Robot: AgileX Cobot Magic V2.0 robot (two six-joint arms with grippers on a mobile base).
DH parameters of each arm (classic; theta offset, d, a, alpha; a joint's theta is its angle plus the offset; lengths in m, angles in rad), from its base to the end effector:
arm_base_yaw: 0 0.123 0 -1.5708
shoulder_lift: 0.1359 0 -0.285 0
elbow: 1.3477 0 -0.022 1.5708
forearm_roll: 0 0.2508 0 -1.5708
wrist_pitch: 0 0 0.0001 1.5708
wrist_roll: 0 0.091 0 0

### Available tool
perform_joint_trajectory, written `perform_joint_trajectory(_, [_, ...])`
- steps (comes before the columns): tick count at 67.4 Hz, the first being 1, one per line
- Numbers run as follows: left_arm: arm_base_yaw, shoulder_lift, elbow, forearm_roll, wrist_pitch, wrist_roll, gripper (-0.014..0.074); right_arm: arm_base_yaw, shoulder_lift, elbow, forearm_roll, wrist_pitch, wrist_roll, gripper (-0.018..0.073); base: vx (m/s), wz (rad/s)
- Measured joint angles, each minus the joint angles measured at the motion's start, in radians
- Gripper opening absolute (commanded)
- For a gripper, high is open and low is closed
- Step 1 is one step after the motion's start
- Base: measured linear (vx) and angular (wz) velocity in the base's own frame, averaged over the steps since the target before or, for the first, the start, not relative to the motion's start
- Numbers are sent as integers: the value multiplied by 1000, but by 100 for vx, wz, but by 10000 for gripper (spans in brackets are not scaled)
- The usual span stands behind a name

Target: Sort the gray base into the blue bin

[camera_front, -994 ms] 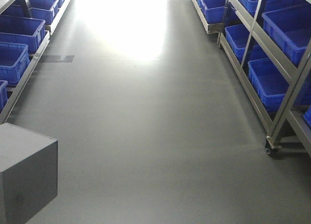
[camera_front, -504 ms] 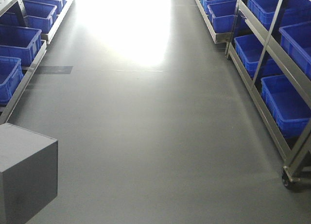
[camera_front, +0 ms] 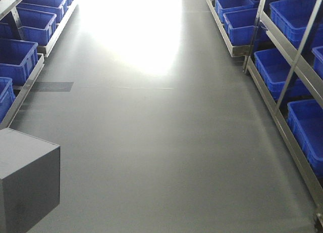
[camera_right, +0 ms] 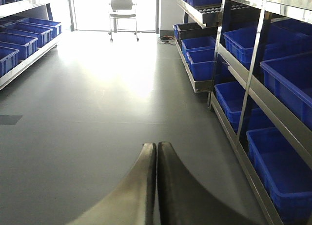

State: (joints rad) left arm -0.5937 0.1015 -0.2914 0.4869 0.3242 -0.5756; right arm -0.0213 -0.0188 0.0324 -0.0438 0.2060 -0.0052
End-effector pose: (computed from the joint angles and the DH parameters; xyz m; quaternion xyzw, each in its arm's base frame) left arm 0.0475 -0.0157 0.2787 0.1187 0.7012 -0.1919 0.6763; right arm 0.0556 -0.0020 0.1846 -0.0071 0.7522 -0.0262 0.6583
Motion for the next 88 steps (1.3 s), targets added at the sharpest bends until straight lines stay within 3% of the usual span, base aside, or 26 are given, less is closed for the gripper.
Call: perform_joint_trajectory(88, [0, 0, 0, 0, 0, 0, -8, 0, 0, 0, 0, 0, 0, -5, 45, 4])
